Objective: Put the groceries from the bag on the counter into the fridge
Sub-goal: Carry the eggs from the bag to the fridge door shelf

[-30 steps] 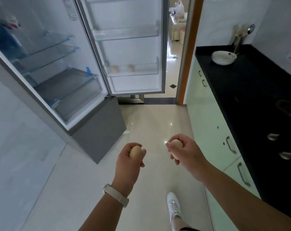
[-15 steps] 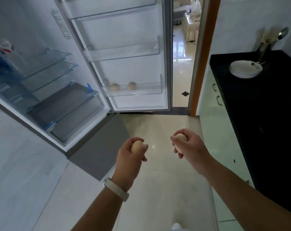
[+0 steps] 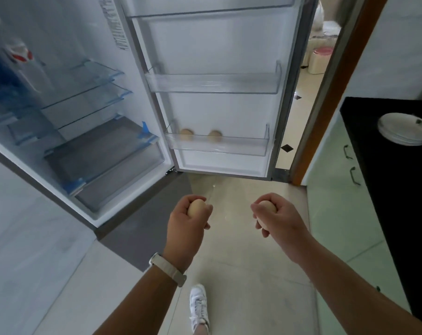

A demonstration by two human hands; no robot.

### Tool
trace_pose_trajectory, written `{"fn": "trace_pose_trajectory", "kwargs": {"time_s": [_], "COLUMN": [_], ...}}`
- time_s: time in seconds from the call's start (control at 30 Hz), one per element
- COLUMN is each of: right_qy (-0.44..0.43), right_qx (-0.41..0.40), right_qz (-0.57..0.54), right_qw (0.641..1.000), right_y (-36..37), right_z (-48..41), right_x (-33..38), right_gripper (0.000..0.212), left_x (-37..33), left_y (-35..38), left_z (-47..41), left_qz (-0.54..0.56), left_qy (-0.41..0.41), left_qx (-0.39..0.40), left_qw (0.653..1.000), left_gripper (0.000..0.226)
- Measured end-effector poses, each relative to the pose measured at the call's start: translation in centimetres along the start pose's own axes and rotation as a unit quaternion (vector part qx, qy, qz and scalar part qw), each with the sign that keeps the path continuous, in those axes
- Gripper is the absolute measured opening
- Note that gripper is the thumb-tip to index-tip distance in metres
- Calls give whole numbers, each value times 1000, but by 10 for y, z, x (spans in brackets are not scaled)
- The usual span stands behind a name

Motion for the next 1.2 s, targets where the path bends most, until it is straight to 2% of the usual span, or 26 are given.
{"fn": "trace_pose_trajectory", "kwargs": {"time_s": [0.17,0.27,0.37,0.6,0.77,0.97,1.07,1.2], "right_qy": [3,-2,-3,17,29,38,47,49], "right_qx": [-40,-62,-85,-120,-141,-141,-138,-122], "right_qz": [14,24,17,-20,-25,-26,-20,8], "right_qw": [999,998,996,992,989,989,989,991], "right_y": [29,49,67,98,93,73,60,44], "right_z": [-50,-80,-108,-146,-165,-187,-205,-234], "right_x": [32,61,87,111,117,118,115,123], "right_gripper": [13,4,4,16,6,22,20,20], "left_x": [19,29,38,57,69,69,71,70], "left_y": [-13,-23,-31,-35,-21,14,32,50], "left_z": [-81,-129,-170,-237,-264,-290,-302,-321], "left_qz": [27,47,60,62,73,119,123,141], "left_qy": [12,3,2,-3,-21,-45,-72,-103], "left_qx": [31,36,62,115,166,217,255,273], "left_qw": [999,998,996,991,983,968,956,946], "left_gripper": [10,11,12,10,10,12,27,31]}}
Point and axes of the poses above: each hand's wrist, its own z-axis away from the middle knuckle, its own y-axis out of the palm, x = y × z, the point moved 4 cm from there along -z, towards the middle knuckle, and after that the axes turned 15 degrees about y, right-handed, at the moved point
